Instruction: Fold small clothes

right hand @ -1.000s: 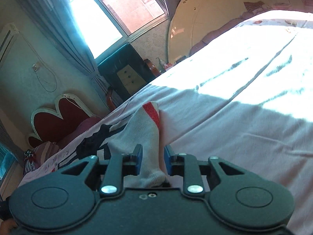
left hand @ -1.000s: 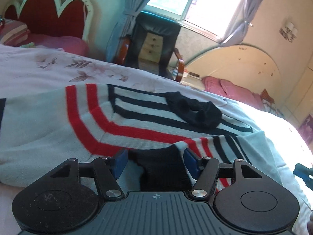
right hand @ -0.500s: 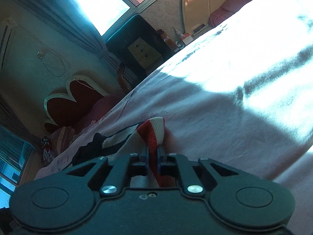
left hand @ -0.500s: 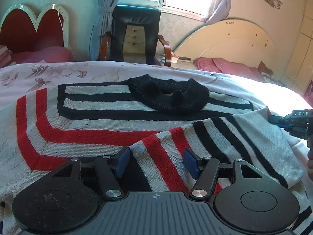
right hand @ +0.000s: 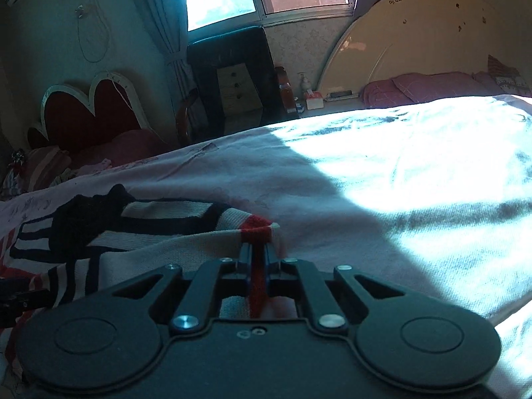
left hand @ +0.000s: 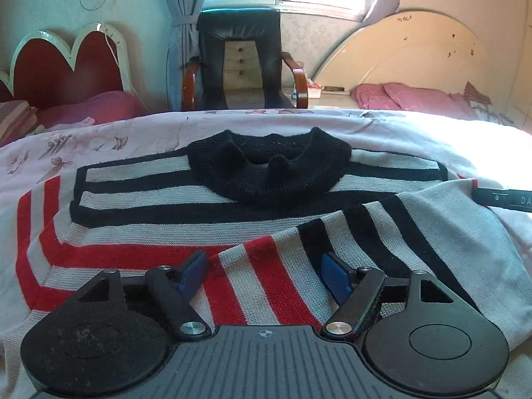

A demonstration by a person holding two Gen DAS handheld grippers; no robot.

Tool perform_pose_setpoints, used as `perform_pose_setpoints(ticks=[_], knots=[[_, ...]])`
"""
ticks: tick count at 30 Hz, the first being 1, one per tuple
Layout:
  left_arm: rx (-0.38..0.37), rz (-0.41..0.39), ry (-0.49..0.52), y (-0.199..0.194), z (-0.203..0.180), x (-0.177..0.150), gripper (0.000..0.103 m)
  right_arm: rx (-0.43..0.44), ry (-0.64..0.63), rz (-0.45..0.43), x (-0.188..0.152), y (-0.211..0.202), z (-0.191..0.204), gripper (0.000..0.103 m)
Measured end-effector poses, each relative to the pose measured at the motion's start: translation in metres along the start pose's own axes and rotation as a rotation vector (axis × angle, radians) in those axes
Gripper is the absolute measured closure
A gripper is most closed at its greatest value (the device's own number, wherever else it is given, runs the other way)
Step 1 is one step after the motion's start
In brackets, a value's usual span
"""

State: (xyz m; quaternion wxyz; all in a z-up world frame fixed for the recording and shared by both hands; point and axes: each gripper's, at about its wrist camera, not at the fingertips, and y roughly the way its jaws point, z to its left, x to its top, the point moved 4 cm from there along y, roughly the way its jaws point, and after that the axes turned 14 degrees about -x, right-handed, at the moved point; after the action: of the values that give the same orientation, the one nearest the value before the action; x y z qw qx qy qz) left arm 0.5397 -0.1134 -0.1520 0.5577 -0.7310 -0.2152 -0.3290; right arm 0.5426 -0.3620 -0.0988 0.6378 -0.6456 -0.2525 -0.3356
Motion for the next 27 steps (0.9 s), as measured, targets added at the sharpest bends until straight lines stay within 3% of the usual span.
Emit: perform_pose_setpoints(ticks=[4, 7, 9, 11, 14, 19, 22, 24, 27], knots=[[-0.034, -0.056, 0.000, -0.014, -0.015, 0.004, 0.029, 0.027, 0.001, -0.026, 0.006, -0.020, -0.002, 0.089], [-0.031, -0.003, -0.016, 0.003, -0.018, -0.007, 0.028, 0.081, -0.058, -0.065, -0.004, -0.042, 0.013, 0.089], [-0.016, -0.007, 0.025, 0.002, -0.022, -0.009, 0.026, 0.076, -0.151, -0.027, -0.021, -0.040, 0.026, 0.092], [-0.022, -0.004, 0.020, -0.009, -0.022, -0.005, 0.026, 0.039, -0.211, -0.053, -0.032, -0.041, 0.032, 0.092], [-0.015, -0.052, 0.000, -0.043, -0.003, -0.010, 0.026, 0.045, -0.180, -0.064, -0.024, -0.065, 0.030, 0.086], [0.055, -0.148, -0.154, -0.122, 0.084, -0.053, 0.026, 0.076, -0.100, -0.073, -0.029, -0.098, 0.019, 0.084], [0.151, -0.272, -0.265, -0.178, 0.153, -0.087, 0.026, 0.072, -0.040, -0.046, -0.038, -0.107, 0.017, 0.084], [0.224, -0.327, -0.390, -0.210, 0.207, -0.111, 0.026, 0.069, -0.014, -0.034, -0.044, -0.112, 0.022, 0.084], [0.253, -0.403, -0.643, -0.244, 0.290, -0.149, 0.026, 0.078, -0.001, -0.016, -0.049, -0.118, 0.040, 0.083]])
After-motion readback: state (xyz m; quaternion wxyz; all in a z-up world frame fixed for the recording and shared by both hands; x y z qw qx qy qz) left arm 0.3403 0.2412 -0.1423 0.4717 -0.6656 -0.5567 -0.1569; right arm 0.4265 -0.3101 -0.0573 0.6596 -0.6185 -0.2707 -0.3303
